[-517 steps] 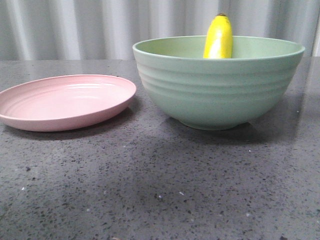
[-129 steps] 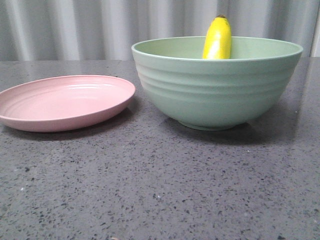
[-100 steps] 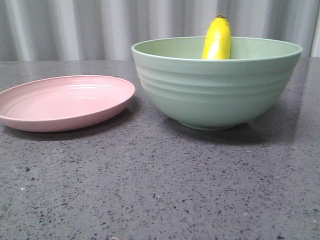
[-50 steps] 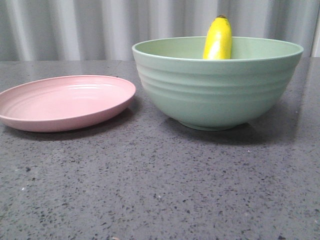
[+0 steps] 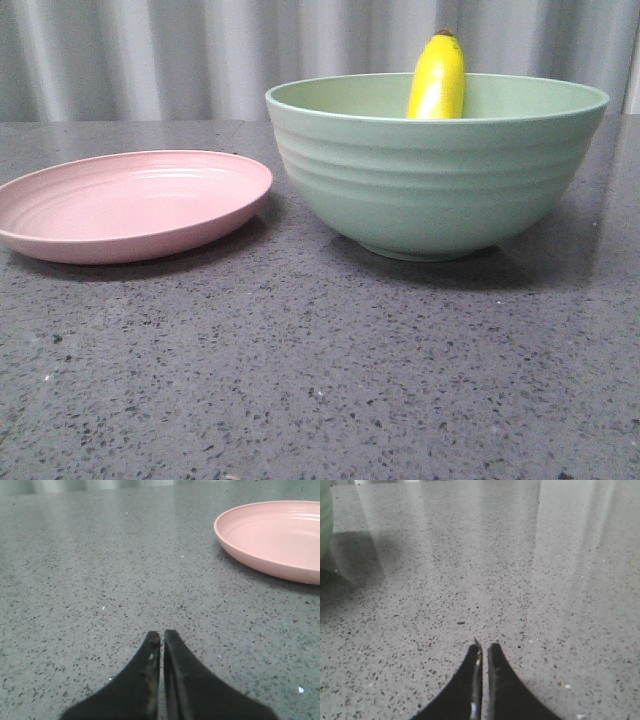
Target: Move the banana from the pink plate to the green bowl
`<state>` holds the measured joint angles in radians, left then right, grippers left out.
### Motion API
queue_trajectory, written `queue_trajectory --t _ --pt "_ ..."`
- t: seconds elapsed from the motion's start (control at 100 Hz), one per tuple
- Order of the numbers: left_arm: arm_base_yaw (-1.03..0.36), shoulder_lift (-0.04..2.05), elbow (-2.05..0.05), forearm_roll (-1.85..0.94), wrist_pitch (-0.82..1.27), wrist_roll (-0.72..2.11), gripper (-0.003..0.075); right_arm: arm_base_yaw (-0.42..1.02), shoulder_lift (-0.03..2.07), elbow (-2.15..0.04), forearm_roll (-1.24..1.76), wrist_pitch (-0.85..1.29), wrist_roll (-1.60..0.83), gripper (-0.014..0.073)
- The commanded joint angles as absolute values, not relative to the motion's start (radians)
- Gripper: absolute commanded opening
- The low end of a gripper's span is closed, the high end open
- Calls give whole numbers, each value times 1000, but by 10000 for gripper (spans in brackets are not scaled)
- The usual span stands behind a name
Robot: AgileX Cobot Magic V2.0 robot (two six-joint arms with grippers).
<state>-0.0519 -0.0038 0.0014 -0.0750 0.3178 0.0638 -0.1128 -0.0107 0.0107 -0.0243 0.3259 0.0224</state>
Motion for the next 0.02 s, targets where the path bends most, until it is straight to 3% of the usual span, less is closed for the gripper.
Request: queue_trajectory --t 0.0,0.01 --pt "-49 -27 10 -77 257 62 -20 -118 -34 30 -23 306 23 -64" --pt "-49 -27 10 -77 257 62 -20 -118 -34 30 -23 306 23 -64"
